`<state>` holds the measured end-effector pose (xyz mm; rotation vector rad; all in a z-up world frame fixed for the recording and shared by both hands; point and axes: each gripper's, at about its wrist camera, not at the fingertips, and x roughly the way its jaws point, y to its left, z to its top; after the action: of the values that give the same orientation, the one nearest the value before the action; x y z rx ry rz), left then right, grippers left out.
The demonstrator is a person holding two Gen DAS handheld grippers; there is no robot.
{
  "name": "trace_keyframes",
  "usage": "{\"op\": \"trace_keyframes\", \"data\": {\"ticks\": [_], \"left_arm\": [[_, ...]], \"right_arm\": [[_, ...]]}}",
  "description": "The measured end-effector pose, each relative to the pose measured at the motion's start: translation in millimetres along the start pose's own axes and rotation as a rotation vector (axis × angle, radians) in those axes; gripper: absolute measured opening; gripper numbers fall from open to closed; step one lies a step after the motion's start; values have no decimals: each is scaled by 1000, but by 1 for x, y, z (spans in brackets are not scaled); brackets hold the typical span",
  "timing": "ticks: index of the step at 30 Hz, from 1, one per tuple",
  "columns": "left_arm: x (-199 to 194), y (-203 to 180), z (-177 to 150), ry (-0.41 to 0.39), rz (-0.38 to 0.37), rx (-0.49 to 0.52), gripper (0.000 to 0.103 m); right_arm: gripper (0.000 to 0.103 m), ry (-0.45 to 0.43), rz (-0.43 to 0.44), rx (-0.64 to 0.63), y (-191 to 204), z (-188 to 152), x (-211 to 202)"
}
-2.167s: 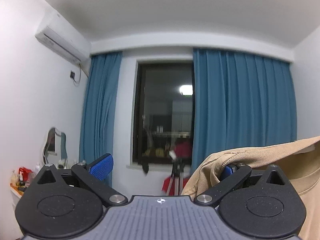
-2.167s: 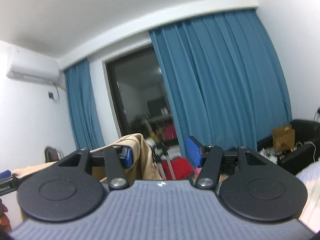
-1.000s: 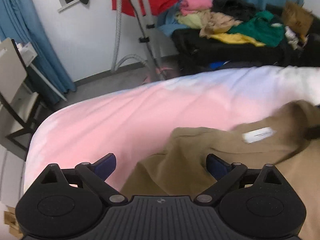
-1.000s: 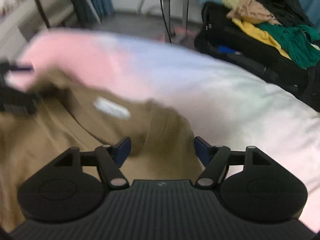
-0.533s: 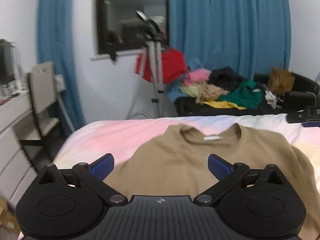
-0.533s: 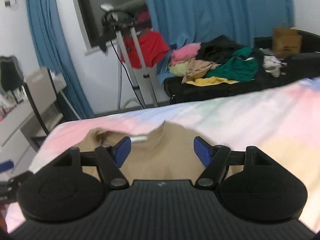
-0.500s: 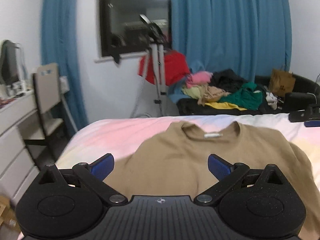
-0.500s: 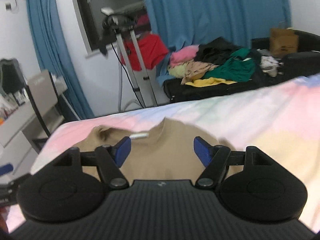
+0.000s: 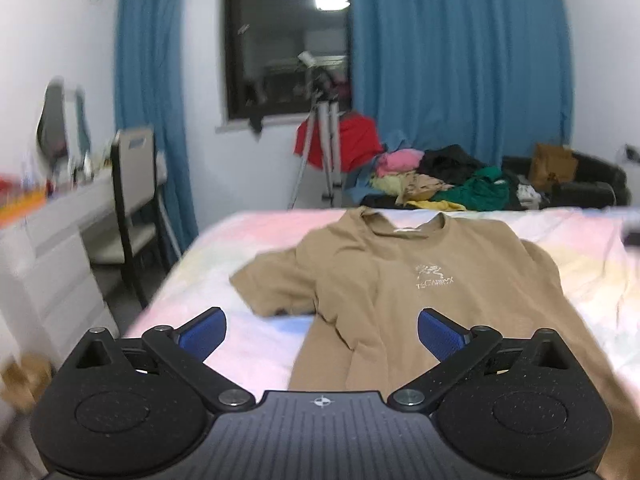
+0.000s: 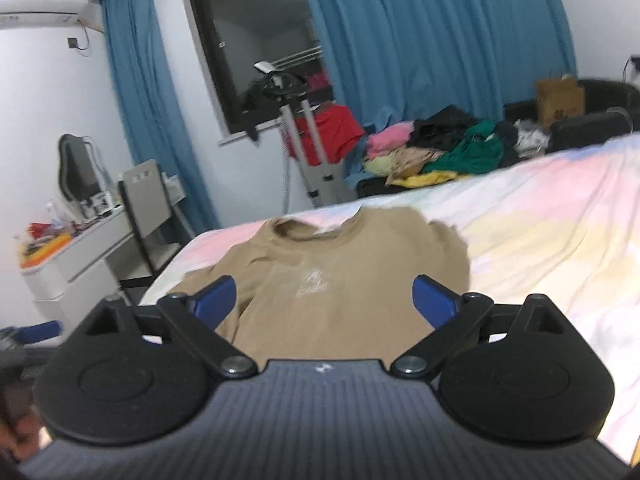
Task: Fold clothes
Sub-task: 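Lay the shirt flat on the bed and open both grippers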
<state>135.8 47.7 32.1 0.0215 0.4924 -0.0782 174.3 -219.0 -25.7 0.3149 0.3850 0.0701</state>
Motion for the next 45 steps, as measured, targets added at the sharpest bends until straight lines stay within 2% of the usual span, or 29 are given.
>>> {"op": "trace_keyframes", "data": {"ticks": [4, 8, 12, 16, 17, 21, 23, 26, 27, 28, 30, 34, 36, 37, 39, 41, 42, 43, 45], "left_arm": [[32, 31, -1, 89, -40, -255, 103], [73, 70, -12, 163, -18, -458, 102], [124, 109, -16, 180, 34, -568, 97], [179, 145, -15, 177, 16, -690, 81], [193, 152, -13, 172, 11, -714, 81], [240, 156, -5, 138, 24, -686, 80], [261, 154, 0, 130, -13, -673, 68], [294, 137, 11, 171, -9, -581, 44], [299, 134, 16, 178, -2, -537, 21], [303, 131, 22, 186, 6, -491, 9], [309, 129, 36, 177, 27, -402, 7], [310, 137, 81, 93, 155, -238, 7], [321, 137, 101, 104, 221, -173, 7], [329, 132, 107, 109, 270, -108, 8], [346, 122, 111, 149, 326, -46, 11], [356, 119, 106, 193, 340, -72, 17], [357, 119, 103, 207, 340, -99, 26], [357, 120, 99, 225, 340, -127, 42], [347, 124, 92, 264, 324, -166, 48]], "right_arm": [[96, 33, 12, -21, 4, -21, 0], [96, 56, 21, -19, 4, -35, 11], [96, 68, 10, 27, -9, -42, 31], [96, 125, -19, 102, -35, -47, 59], [96, 128, -34, 116, -42, -48, 65], [96, 142, -86, 181, -73, -54, 90], [96, 158, -91, 229, -83, -56, 103], [96, 156, -102, 248, -88, -60, 115], [96, 154, -102, 245, -87, -61, 117], [96, 149, -102, 240, -86, -61, 118], [96, 136, -100, 231, -83, -61, 120], [96, 114, -102, 167, -76, -62, 123], [96, 105, -106, 137, -73, -63, 127], [96, 104, -107, 125, -72, -64, 130], [96, 108, -110, 109, -73, -66, 137], [96, 118, -116, 100, -74, -69, 143], [96, 124, -118, 101, -76, -70, 146], [96, 128, -120, 104, -77, -71, 147], [96, 130, -122, 109, -80, -71, 150]]}}
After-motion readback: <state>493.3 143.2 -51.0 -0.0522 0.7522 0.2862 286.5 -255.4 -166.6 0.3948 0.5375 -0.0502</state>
